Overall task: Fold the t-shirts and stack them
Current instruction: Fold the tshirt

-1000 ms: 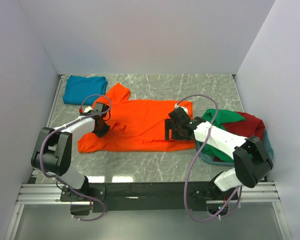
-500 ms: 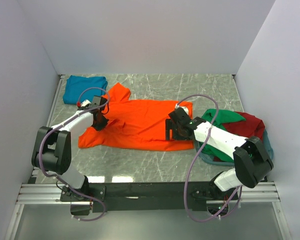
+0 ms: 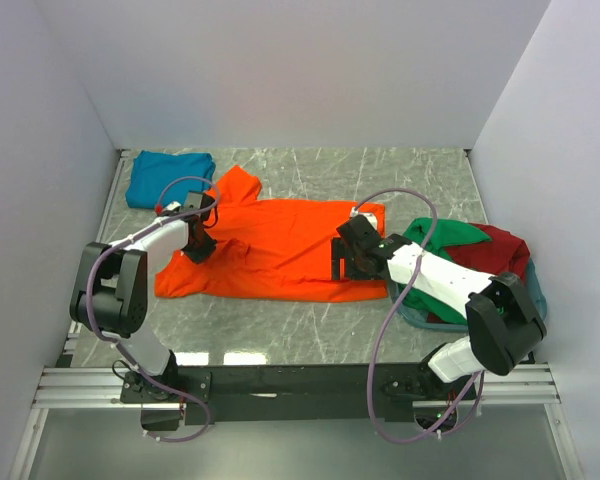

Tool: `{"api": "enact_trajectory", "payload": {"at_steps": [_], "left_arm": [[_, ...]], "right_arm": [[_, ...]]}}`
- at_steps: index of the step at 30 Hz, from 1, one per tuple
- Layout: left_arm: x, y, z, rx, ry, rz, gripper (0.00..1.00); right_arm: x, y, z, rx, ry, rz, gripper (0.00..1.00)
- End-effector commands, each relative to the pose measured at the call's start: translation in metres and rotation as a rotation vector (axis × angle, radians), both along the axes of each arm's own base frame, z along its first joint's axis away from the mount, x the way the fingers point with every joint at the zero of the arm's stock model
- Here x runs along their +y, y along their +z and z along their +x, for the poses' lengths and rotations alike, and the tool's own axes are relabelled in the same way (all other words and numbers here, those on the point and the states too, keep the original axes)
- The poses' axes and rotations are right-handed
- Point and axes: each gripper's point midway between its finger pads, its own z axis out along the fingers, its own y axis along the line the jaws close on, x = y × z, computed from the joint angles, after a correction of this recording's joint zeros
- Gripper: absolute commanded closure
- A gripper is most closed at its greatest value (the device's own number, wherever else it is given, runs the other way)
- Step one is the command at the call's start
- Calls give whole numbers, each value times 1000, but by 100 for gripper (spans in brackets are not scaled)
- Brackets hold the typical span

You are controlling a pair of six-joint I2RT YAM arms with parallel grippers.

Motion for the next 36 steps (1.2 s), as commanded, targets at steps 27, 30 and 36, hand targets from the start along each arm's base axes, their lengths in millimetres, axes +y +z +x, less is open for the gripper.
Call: {"api": "enact_trajectory", "payload": {"at_steps": [27, 30, 36], "left_arm": [[10, 46, 90, -167, 39, -25, 99], [14, 45, 107, -168, 54, -27, 99], [27, 38, 130, -139, 118, 7, 99]], "right_arm": [[-4, 6, 14, -49, -12, -25, 11], [-4, 7, 16, -60, -14, -20, 11], [-4, 13, 18, -81, -18, -10, 12]]}}
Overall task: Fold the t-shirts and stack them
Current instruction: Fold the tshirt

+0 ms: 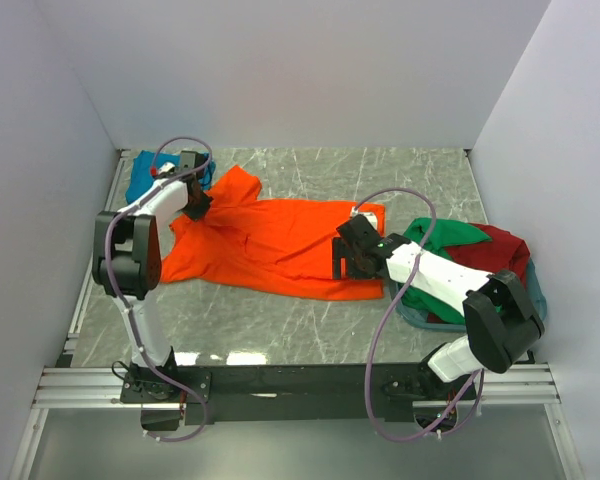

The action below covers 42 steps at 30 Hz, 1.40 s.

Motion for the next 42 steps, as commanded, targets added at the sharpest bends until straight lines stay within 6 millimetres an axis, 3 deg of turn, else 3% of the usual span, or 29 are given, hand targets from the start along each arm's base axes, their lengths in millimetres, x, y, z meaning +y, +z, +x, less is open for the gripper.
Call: {"api": "enact_trajectory", "payload": {"at_steps": [1, 2, 4, 10, 11, 13, 14, 15, 16, 17, 18, 19, 20, 21, 22, 23, 24, 28, 33, 36, 42], "left_arm": [[11, 14, 20, -26, 59, 15, 98], [12, 9, 21, -9, 64, 17, 96], [15, 16, 22, -3, 87, 27, 81], [10, 52, 15, -75, 60, -6, 1], [11, 72, 11, -117, 60, -8, 1], [11, 80, -4, -130, 41, -2, 0], [13, 102, -13, -181, 44, -7, 0], [13, 107, -20, -194, 37, -9, 0], [13, 95, -37, -166, 27, -10, 1], [12, 115, -47, -227, 21, -26, 1], [12, 115, -56, -236, 11, -31, 0], [12, 96, -74, -203, 4, -33, 1], [10, 108, -82, -262, -8, -51, 0], [8, 105, -88, -270, -18, -66, 1], [7, 84, -104, -231, -30, -70, 0], [0, 85, -110, -250, -55, -105, 0], [-3, 67, -118, -234, -65, -121, 1], [-15, 41, -123, -235, -116, -178, 1], [-25, 10, -118, -161, -146, -211, 0], [-18, -11, -125, -82, -111, -183, 1], [1, -35, -155, 23, -50, -103, 1]], "right_arm": [[2, 16, 12, -68, -13, 25, 11], [2, 16, 11, -67, -11, 29, 11], [4, 17, 12, -71, -7, 40, 12], [4, 28, 11, -105, -5, 62, 11], [3, 29, 10, -106, -8, 64, 11], [2, 31, 8, -118, -10, 75, 11], [1, 31, 7, -118, -11, 76, 11], [2, 33, 6, -126, -10, 81, 11], [1, 33, 5, -127, -17, 88, 11], [0, 32, 3, -123, -18, 92, 11], [3, 32, 2, -123, -13, 107, 11], [3, 28, -1, -118, -11, 107, 11], [3, 27, -2, -118, -11, 114, 11], [3, 25, -2, -113, -15, 117, 11], [4, 24, -3, -108, -12, 119, 10], [5, 20, -4, -97, -8, 113, 10], [6, 20, -4, -95, -9, 112, 10], [13, 19, 0, -99, -2, 125, 11], [23, 3, 6, -72, 4, 126, 10], [20, -9, 12, -55, -16, 84, 10], [14, -35, -2, 19, -31, 44, 10]]}}
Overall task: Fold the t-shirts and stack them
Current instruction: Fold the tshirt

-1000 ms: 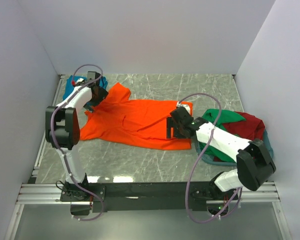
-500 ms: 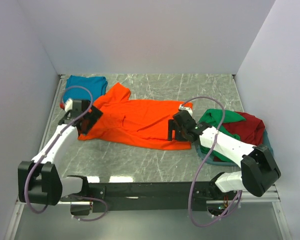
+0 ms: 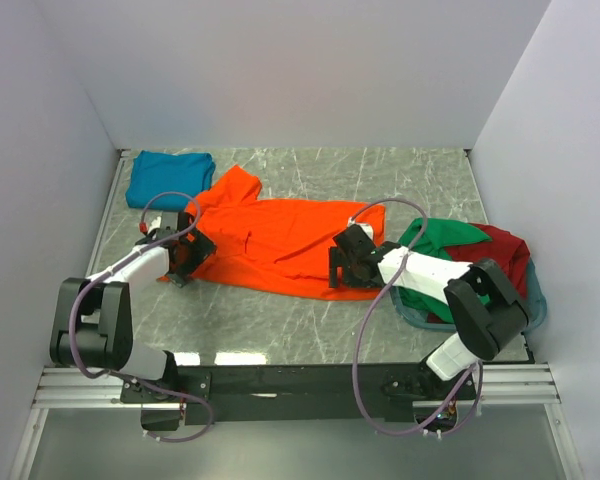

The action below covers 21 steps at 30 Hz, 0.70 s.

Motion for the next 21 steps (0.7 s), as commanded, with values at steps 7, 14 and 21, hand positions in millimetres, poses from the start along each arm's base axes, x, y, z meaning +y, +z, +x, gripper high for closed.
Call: {"api": "enact_trajectory", "payload": {"at_steps": [7, 14, 21], "left_arm": [[33, -28, -63, 179, 100, 139, 1], [34, -36, -117, 247, 167, 104, 0], [21, 32, -83, 8, 120, 26, 1]], "right_arm": [[-14, -11, -31, 33, -40, 15, 10], [-21, -9, -61, 58, -16, 46, 10], [-17, 28, -40, -49, -16, 53, 9]]}}
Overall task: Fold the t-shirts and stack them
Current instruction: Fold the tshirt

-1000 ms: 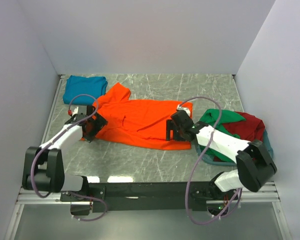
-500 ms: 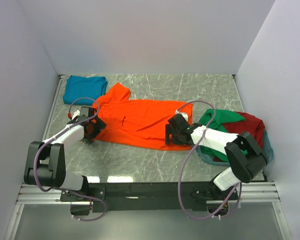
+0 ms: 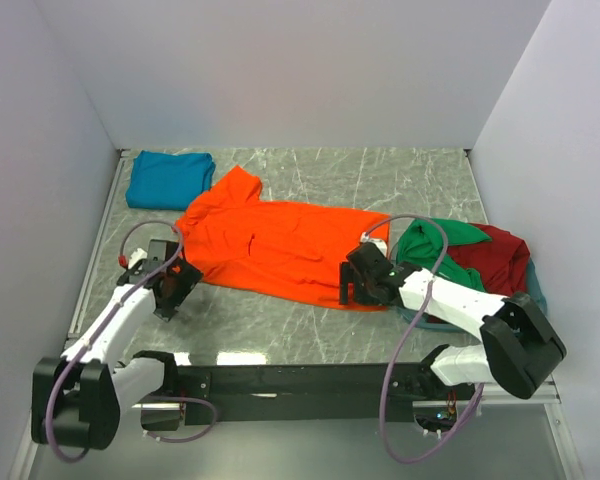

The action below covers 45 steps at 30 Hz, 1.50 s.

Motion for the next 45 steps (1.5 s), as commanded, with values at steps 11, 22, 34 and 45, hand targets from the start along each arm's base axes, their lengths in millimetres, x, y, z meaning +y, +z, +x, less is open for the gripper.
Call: {"api": "enact_trajectory", "payload": {"at_steps": [11, 22, 34, 45], "left_arm": [[-23, 73, 124, -240, -143, -22, 1], [-8, -16, 120, 5, -100, 5, 1], [36, -33, -17, 206, 147, 124, 1], [22, 9, -34, 14, 268, -3, 1]], "right_arm": [[26, 59, 42, -151, -32, 82, 8], [16, 14, 24, -59, -72, 50, 9], [2, -33, -42, 122, -17, 56, 8], [17, -2, -106, 190, 47, 109, 8]]}}
